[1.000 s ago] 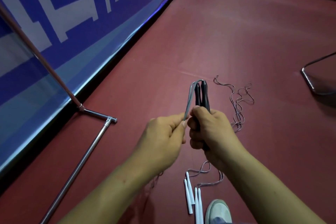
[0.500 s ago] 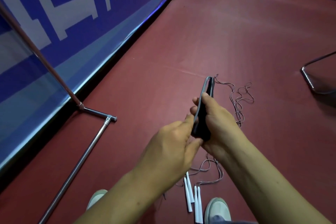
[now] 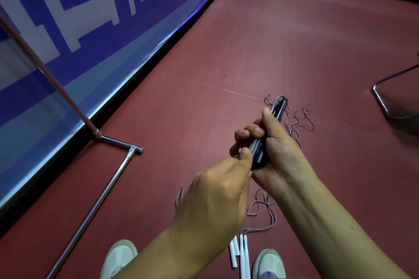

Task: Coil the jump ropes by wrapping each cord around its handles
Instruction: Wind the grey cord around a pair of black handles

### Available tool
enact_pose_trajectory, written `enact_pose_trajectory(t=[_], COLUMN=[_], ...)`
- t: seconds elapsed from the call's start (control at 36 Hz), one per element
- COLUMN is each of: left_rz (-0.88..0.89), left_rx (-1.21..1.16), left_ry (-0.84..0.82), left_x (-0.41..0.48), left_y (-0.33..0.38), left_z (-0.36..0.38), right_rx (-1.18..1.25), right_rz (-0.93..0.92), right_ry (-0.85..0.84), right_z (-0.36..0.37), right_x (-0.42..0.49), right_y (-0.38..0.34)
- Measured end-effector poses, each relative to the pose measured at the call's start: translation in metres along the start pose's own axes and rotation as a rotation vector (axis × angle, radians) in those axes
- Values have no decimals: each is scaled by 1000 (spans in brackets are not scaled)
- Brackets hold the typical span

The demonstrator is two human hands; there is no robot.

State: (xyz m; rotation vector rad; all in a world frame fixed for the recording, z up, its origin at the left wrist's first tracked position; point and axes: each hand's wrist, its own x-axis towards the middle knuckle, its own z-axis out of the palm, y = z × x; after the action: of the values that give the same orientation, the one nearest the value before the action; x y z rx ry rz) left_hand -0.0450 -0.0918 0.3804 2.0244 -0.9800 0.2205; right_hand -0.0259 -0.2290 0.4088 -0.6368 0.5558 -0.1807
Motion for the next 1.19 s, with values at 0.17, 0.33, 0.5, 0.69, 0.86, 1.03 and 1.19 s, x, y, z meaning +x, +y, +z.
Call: enact_pose_trajectory(t=[0.17,0.33,0.5,0.69,0.86,1.03,1.19], left_rz=[-92,-440,-585,-685,-616,-552,-500], left_rx=[-153,-556,-875,-834,-582,-244,-76], left_ry=[126,27,-113,-190,-301,-513,-453], left_x=[3,4,11,20,24,29,28], left_y=[2,10,6,-7,-20,-22,-21], left_z=[-1,-6,-12,-16,-29,-35,-36], right_rx=[71,113,136,-20,-431,-699,-824], right_rz=[-15,-5,35,55,-17,0,-76], right_ry=[14,-14,-91,-137,-154,-189,-154], right_z=[0,2,4,8,8,-4,-5], right_x=[-1,-5,-14,-27,-29,-24,-16], right_y=[-5,-9,-16,-15,-12,-7,4])
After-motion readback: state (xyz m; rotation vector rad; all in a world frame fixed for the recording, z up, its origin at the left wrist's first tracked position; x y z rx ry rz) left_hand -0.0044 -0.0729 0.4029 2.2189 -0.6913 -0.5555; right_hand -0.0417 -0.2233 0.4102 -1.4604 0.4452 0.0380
